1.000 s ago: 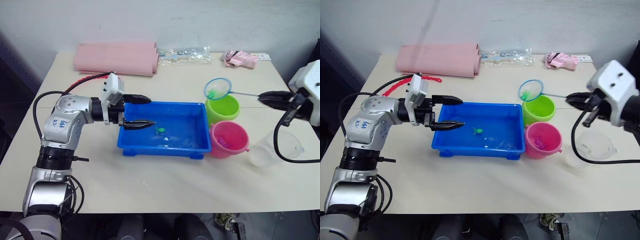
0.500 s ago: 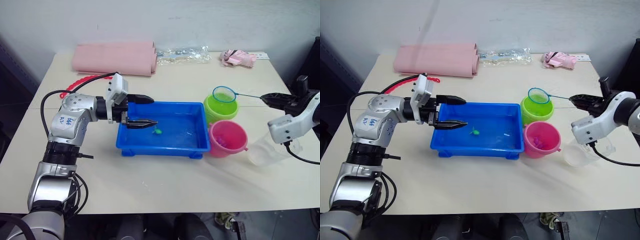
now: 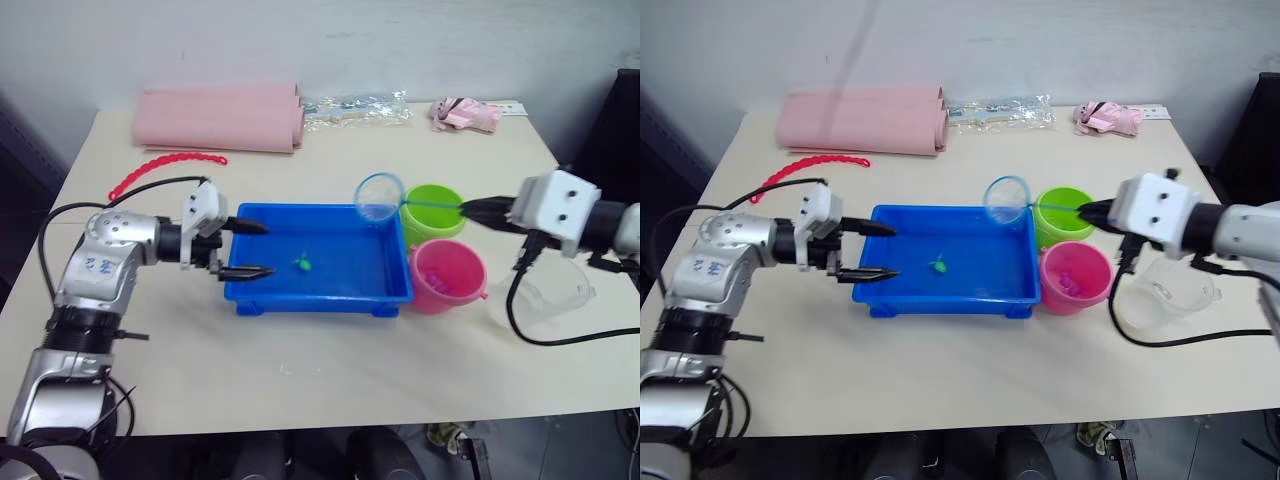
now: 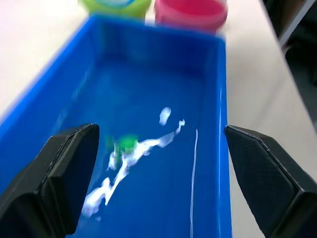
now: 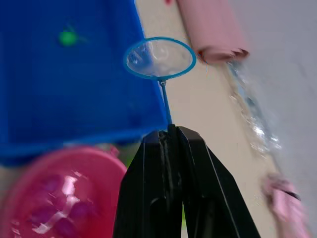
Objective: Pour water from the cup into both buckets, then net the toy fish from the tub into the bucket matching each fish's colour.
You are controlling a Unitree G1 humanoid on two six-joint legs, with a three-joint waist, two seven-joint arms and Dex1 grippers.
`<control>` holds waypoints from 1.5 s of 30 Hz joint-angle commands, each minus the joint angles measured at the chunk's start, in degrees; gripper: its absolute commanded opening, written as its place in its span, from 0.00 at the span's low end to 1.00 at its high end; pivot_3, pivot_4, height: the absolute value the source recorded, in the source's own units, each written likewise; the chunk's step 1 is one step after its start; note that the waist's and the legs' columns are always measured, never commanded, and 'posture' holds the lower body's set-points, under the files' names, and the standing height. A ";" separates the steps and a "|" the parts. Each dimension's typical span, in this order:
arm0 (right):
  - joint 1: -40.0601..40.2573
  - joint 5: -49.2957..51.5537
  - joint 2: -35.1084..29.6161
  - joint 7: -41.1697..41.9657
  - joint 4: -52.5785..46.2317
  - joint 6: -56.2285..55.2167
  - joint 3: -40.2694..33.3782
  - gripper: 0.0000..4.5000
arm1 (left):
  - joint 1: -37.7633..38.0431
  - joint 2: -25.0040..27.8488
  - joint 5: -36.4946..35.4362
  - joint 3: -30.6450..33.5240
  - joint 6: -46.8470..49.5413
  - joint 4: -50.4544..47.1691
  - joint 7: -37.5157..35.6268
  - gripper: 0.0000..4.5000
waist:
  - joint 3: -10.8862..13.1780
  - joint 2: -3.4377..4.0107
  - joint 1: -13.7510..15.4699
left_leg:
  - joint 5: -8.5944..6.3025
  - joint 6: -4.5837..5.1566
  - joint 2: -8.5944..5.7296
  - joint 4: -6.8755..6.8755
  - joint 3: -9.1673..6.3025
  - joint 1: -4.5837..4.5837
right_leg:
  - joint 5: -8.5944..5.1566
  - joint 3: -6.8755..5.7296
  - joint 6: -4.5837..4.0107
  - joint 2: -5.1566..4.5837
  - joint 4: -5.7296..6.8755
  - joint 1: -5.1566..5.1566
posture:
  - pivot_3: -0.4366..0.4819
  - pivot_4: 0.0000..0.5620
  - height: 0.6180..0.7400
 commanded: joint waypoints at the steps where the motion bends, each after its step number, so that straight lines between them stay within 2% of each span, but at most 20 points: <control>1: -3.02 -6.06 2.90 -0.10 0.92 -1.45 3.69 0.00 | 2.23 3.29 -1.22 3.76 0.95 -4.49 -0.12 0.98 | 0.00 0.00 0.24 | 0.00 0.00 -0.08 0.00 -0.01 -0.03 | 0.00 -0.01 0.00 -0.07 -0.01 0.00 | 0.48 0.27 1.00; 6: -7.81 -16.48 10.25 -0.48 8.06 -7.68 11.27 0.00 | 6.31 5.64 -1.97 6.62 3.30 -7.99 1.52 0.98 | 0.00 0.00 0.66 | 0.00 0.01 -0.21 0.08 -0.02 0.00 | 0.00 -0.01 0.00 -0.19 0.02 0.02 | 0.48 0.27 1.00; 10: -9.77 -24.26 13.48 -1.87 13.37 -13.60 14.54 0.00 | 8.51 6.33 -2.55 8.28 5.09 -11.00 3.00 0.98 | 0.00 0.00 0.51 | 0.00 0.01 -0.19 0.01 -0.02 -0.01 | 0.00 -0.05 0.00 -0.17 0.10 -0.07 | 0.48 0.27 1.00; 12: -10.88 -29.22 14.31 -3.02 16.87 -20.22 16.74 0.00 | 9.50 6.62 -3.22 9.22 6.45 -12.89 3.87 0.98 | 0.00 0.00 0.33 | 0.00 0.01 -0.19 0.00 -0.02 -0.01 | 0.00 -0.05 0.00 -0.17 0.11 -0.08 | 0.48 0.27 1.00; 16: -8.38 -27.32 18.60 -1.68 16.61 -20.79 17.26 0.00 | 11.11 7.48 -4.41 10.95 8.50 -15.35 4.86 0.98 | -0.01 -0.01 -0.07 | 0.00 0.00 -0.16 -0.01 -0.01 0.01 | 0.00 -0.07 0.00 -0.15 0.11 -0.06 | 0.48 0.27 1.00; 19: -6.22 -21.33 22.83 -1.10 12.59 -11.68 14.41 0.00 | 11.28 7.71 -4.67 11.11 8.91 -15.67 5.34 0.98 | -0.01 -0.01 -0.05 | 0.01 -0.01 -0.14 -0.04 -0.01 0.02 | 0.00 -0.09 0.00 -0.12 0.14 -0.07 | 0.48 0.27 1.00; 22: -5.63 -18.96 24.05 -1.43 9.97 -5.57 11.88 0.00 | 10.92 7.61 -4.88 10.87 9.07 -15.67 5.66 0.98 | -0.01 -0.01 -0.01 | 0.01 -0.01 -0.14 -0.04 -0.01 0.01 | 0.00 -0.09 0.00 -0.13 0.15 -0.07 | 0.48 0.27 1.00; 28: -3.19 -4.00 20.07 1.55 -1.44 16.46 -0.22 0.00 | 7.18 4.46 -5.15 8.02 8.62 -13.69 5.81 0.98 | -0.01 -0.01 1.16 | 0.01 -0.01 -0.19 -0.01 -0.04 -0.01 | 0.00 -0.08 0.00 -0.16 0.10 -0.04 | 0.48 0.27 1.00; 31: -1.91 -2.45 16.89 1.84 -4.45 19.44 -2.97 0.00 | 5.71 2.94 -4.58 6.30 7.74 -12.71 5.40 0.98 | -0.01 -0.03 1.49 | 0.00 0.01 -0.21 -0.01 -0.03 -0.01 | 0.00 -0.05 0.00 -0.16 0.03 0.01 | 0.48 0.27 1.00; 35: 0.42 -9.91 13.53 1.93 -3.57 9.24 0.74 0.00 | 4.42 2.89 -2.61 4.26 4.98 -9.61 4.12 0.98 | -0.02 -0.04 1.32 | 0.00 0.01 -0.21 -0.01 0.02 0.01 | 0.00 -0.02 0.00 -0.15 -0.03 0.03 | 0.48 0.27 1.00; 40: -0.41 -17.15 18.18 -0.16 1.42 -1.12 8.61 0.00 | 6.01 7.23 1.16 2.82 -0.01 -6.01 0.42 0.98 | -0.02 -0.04 -0.15 | 0.01 -0.01 -0.16 -0.07 0.05 0.02 | 0.00 -0.01 0.00 -0.08 0.02 -0.04 | 0.48 0.27 1.00; 45: -3.14 -23.27 22.22 -0.02 9.13 -11.79 14.89 0.00 | 8.78 10.60 0.61 4.42 0.12 -7.13 -1.54 0.98 | -0.02 -0.03 -0.33 | 0.02 -0.03 -0.14 -0.10 0.04 0.03 | 0.00 -0.02 0.00 -0.09 0.06 -0.12 | 0.48 0.27 1.00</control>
